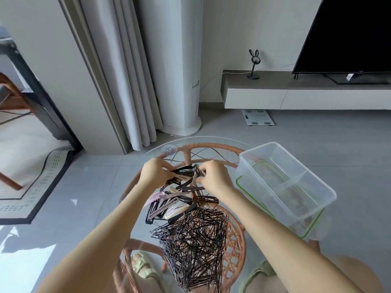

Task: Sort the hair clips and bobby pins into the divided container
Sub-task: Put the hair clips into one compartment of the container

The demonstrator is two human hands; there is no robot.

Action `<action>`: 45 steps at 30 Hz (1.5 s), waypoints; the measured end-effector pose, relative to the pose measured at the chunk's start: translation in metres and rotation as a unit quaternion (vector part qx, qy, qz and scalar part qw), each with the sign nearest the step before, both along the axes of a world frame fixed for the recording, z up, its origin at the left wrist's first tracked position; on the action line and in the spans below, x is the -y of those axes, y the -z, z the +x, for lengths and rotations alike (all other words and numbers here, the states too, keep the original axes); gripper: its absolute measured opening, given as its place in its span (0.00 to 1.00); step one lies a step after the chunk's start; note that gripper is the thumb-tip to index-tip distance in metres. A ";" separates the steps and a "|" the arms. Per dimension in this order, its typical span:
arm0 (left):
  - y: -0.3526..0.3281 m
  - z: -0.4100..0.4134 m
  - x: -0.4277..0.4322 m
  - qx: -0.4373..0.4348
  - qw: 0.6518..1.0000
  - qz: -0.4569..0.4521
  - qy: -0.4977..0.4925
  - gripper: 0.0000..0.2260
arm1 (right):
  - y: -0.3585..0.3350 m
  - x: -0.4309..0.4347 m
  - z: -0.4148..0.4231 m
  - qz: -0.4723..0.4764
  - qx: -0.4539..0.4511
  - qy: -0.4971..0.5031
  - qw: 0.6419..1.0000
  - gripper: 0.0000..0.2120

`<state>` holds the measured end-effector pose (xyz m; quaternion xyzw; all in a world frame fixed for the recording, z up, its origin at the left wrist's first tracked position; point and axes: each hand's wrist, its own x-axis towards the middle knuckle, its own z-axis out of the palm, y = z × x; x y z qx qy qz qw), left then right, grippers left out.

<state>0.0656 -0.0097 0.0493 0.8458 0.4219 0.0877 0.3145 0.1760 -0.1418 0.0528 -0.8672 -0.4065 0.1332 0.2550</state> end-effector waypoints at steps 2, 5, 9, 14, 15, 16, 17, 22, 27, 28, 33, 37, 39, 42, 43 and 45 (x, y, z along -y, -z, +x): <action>-0.004 -0.002 0.002 0.033 0.999 -0.023 -0.030 0.09 | -0.008 0.002 0.004 0.030 -0.002 0.009 1.000 0.12; -0.016 -0.007 0.003 0.083 0.994 -0.033 -0.062 0.08 | -0.026 0.006 0.014 0.077 -0.005 0.017 0.997 0.12; -0.041 -0.010 0.007 0.119 0.990 -0.028 -0.066 0.06 | -0.062 0.026 0.041 0.150 -0.032 0.033 0.988 0.11; -0.072 0.000 0.024 0.171 0.984 -0.043 -0.035 0.05 | -0.086 0.071 0.101 0.120 0.010 0.104 0.987 0.13; -0.077 0.007 0.031 0.181 0.982 -0.045 -0.020 0.06 | -0.082 0.078 0.110 0.078 0.020 0.110 0.991 0.11; -0.081 0.016 0.038 0.188 0.981 -0.049 -0.003 0.05 | -0.077 0.083 0.116 0.033 0.014 0.106 0.994 0.08; -0.085 0.028 0.047 0.191 0.980 -0.051 0.013 0.05 | -0.069 0.087 0.120 -0.010 -0.006 0.098 0.995 0.05; -0.091 0.096 0.097 0.176 0.979 -0.020 0.098 0.07 | -0.035 0.104 0.138 -0.071 0.008 0.100 0.992 0.11; -0.072 0.152 0.130 0.102 0.982 -0.001 0.160 0.09 | -0.034 0.131 0.157 0.114 -0.033 0.222 0.968 0.16; -0.068 0.158 0.134 0.082 0.980 0.002 0.180 0.09 | -0.035 0.137 0.159 0.125 -0.036 0.226 0.965 0.17; -0.065 0.159 0.135 0.038 0.962 0.031 0.268 0.13 | -0.045 0.145 0.147 0.136 -0.015 0.199 0.970 0.16; -0.066 0.120 0.099 0.067 0.971 0.054 0.221 0.11 | -0.065 0.129 0.107 0.157 0.029 0.143 0.977 0.08; -0.059 0.089 0.069 0.025 0.978 0.096 0.185 0.12 | -0.074 0.116 0.076 0.152 0.021 0.069 0.986 0.07; -0.039 0.034 0.025 -0.100 0.976 0.127 0.146 0.19 | -0.063 0.089 0.039 0.054 0.002 -0.080 0.995 0.19; -0.031 0.016 0.014 -0.140 0.975 0.111 0.133 0.25 | -0.054 0.078 0.032 0.013 0.011 -0.114 0.993 0.24; -0.017 -0.012 -0.004 -0.189 0.970 0.085 0.125 0.35 | -0.034 0.054 0.024 -0.047 0.016 -0.145 0.988 0.33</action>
